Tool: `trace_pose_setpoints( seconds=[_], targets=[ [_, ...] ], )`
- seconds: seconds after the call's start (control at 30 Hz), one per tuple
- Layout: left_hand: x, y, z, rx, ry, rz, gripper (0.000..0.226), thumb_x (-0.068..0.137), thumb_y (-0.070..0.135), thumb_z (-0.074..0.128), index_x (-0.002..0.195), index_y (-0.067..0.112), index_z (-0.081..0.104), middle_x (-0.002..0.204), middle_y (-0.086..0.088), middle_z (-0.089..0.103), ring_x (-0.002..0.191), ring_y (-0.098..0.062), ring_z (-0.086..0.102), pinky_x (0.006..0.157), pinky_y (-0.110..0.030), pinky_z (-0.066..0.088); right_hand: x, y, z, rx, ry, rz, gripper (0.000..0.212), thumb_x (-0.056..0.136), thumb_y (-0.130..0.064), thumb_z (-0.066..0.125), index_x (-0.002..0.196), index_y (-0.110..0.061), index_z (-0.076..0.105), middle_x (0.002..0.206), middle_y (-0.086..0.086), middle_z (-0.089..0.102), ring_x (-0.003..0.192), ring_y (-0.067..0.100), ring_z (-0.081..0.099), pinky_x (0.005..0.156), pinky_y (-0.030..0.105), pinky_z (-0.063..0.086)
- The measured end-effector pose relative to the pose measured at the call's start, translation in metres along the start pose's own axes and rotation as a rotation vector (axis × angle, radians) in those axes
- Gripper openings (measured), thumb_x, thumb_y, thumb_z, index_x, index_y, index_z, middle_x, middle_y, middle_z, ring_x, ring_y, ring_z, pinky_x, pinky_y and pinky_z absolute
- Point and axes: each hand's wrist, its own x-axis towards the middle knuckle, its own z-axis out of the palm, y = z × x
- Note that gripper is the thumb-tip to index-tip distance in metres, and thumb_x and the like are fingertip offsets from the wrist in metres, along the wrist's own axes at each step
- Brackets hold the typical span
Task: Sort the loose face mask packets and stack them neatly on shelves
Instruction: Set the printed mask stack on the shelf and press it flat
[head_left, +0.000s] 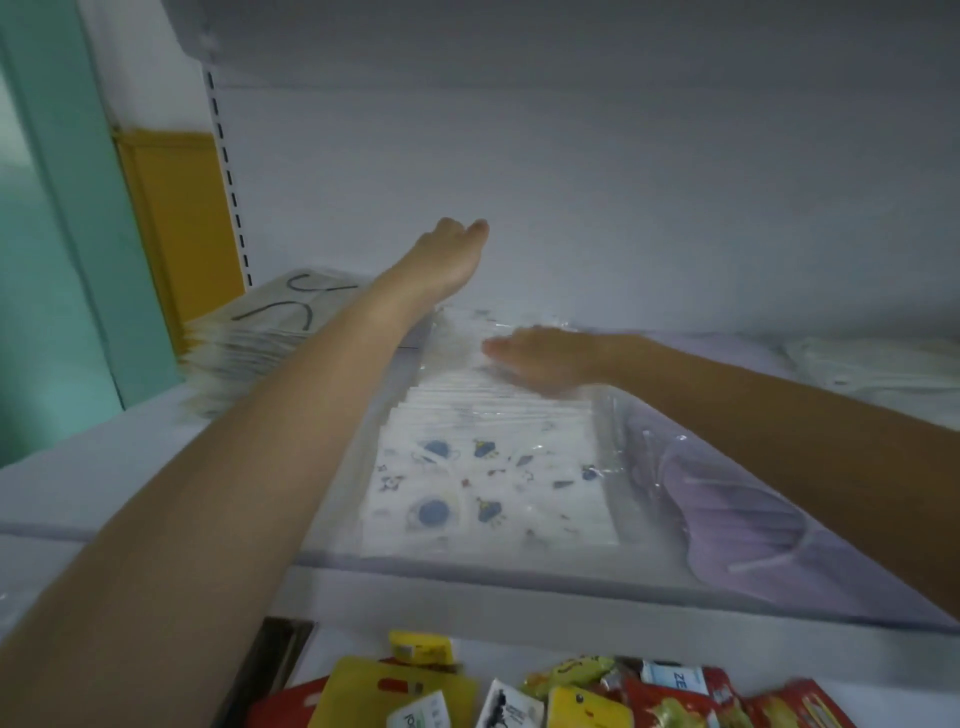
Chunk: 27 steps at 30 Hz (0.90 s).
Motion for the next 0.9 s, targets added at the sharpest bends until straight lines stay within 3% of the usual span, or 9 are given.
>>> trace_pose_setpoints(
  seconds=[0.13, 0.2, 0.27, 0.33, 0.47, 0.53, 0.7, 0.8, 0.9],
  targets=[
    [-0.061, -0.008, -0.010, 0.234, -0.054, 0.088, 0.046, 0.099, 0.026, 0.030, 0.143, 0.013, 0.032, 0.152, -0.010, 0.028, 0.137, -0.024, 0.030, 0.104, -0.031, 0.025, -0.022, -0.002, 0.008, -0.037, 0.088, -0.038, 0.057, 0.100, -0.045, 0.017, 0.147, -0.013, 0.020, 0.155, 0.014, 0.017, 0.142, 0.031, 0.017, 0.114, 0.048, 0.017],
    [-0.095, -0.020, -0.010, 0.357, -0.096, 0.039, 0.040, 0.097, 0.023, 0.034, 0.131, 0.006, 0.044, 0.143, -0.019, 0.038, 0.129, -0.032, 0.039, 0.102, -0.036, 0.033, -0.034, -0.004, 0.007, -0.058, 0.084, -0.069, 0.055, 0.101, -0.041, 0.020, 0.148, -0.014, 0.018, 0.155, 0.011, 0.017, 0.142, 0.031, 0.017, 0.114, 0.047, 0.017],
    [-0.123, -0.029, -0.003, 0.479, -0.176, -0.027, 0.039, 0.096, 0.028, 0.036, 0.123, 0.001, 0.046, 0.139, -0.023, 0.039, 0.125, -0.036, 0.040, 0.099, -0.040, 0.035, -0.050, -0.006, 0.013, -0.133, -0.012, -0.080, 0.058, 0.100, -0.044, 0.016, 0.150, -0.015, 0.012, 0.157, 0.010, 0.012, 0.144, 0.030, 0.013, 0.116, 0.046, 0.014],
    [-0.140, -0.037, 0.009, 0.559, -0.257, -0.036, 0.040, 0.097, 0.036, 0.034, 0.124, 0.009, 0.044, 0.144, -0.016, 0.033, 0.132, -0.031, 0.031, 0.107, -0.042, 0.030, -0.060, -0.010, 0.015, -0.112, 0.024, -0.073, 0.060, 0.100, -0.047, 0.013, 0.150, -0.016, 0.008, 0.158, 0.009, 0.002, 0.146, 0.026, 0.005, 0.117, 0.045, 0.008],
    [-0.151, -0.044, 0.024, 0.491, -0.233, 0.059, 0.052, 0.100, 0.042, 0.030, 0.144, 0.014, 0.029, 0.154, -0.006, 0.020, 0.143, -0.022, 0.014, 0.113, -0.036, 0.015, -0.081, -0.019, 0.017, -0.035, 0.001, -0.114, 0.054, 0.101, -0.039, 0.022, 0.147, -0.010, 0.019, 0.155, 0.012, 0.016, 0.143, 0.030, 0.016, 0.115, 0.044, 0.015],
    [-0.151, -0.047, 0.026, 0.445, -0.206, 0.091, 0.057, 0.099, 0.044, 0.032, 0.149, 0.017, 0.021, 0.158, -0.004, 0.013, 0.145, -0.020, 0.008, 0.114, -0.032, 0.011, -0.095, -0.017, 0.025, -0.074, 0.018, -0.102, 0.061, 0.100, -0.048, 0.018, 0.150, -0.015, 0.010, 0.158, 0.009, 0.007, 0.145, 0.025, 0.008, 0.117, 0.040, 0.008],
    [-0.150, -0.044, 0.023, 0.442, -0.149, 0.160, 0.059, 0.095, 0.049, 0.041, 0.144, 0.018, 0.035, 0.154, -0.004, 0.025, 0.142, -0.019, 0.019, 0.112, -0.033, 0.018, -0.113, -0.011, 0.029, -0.155, 0.063, -0.158, 0.065, 0.097, -0.055, 0.017, 0.150, -0.018, 0.010, 0.158, 0.007, 0.008, 0.145, 0.022, 0.008, 0.117, 0.042, 0.008],
    [-0.151, -0.036, 0.017, 0.435, -0.137, 0.177, 0.074, 0.084, 0.066, 0.039, 0.140, 0.018, 0.042, 0.151, 0.000, 0.033, 0.139, -0.018, 0.026, 0.110, -0.032, 0.022, -0.120, -0.011, 0.031, -0.133, 0.122, -0.171, 0.068, 0.095, -0.059, 0.015, 0.151, -0.021, 0.004, 0.159, 0.004, 0.002, 0.145, 0.019, 0.001, 0.116, 0.040, 0.001],
    [-0.154, -0.032, 0.016, 0.395, -0.205, 0.125, 0.059, 0.093, 0.053, 0.041, 0.143, 0.020, 0.038, 0.151, 0.002, 0.033, 0.139, -0.015, 0.028, 0.109, -0.032, 0.024, -0.124, -0.012, 0.032, -0.168, 0.040, -0.213, 0.067, 0.095, -0.059, 0.015, 0.151, -0.022, 0.006, 0.159, 0.004, 0.005, 0.145, 0.019, 0.004, 0.115, 0.041, 0.003]
  ],
)
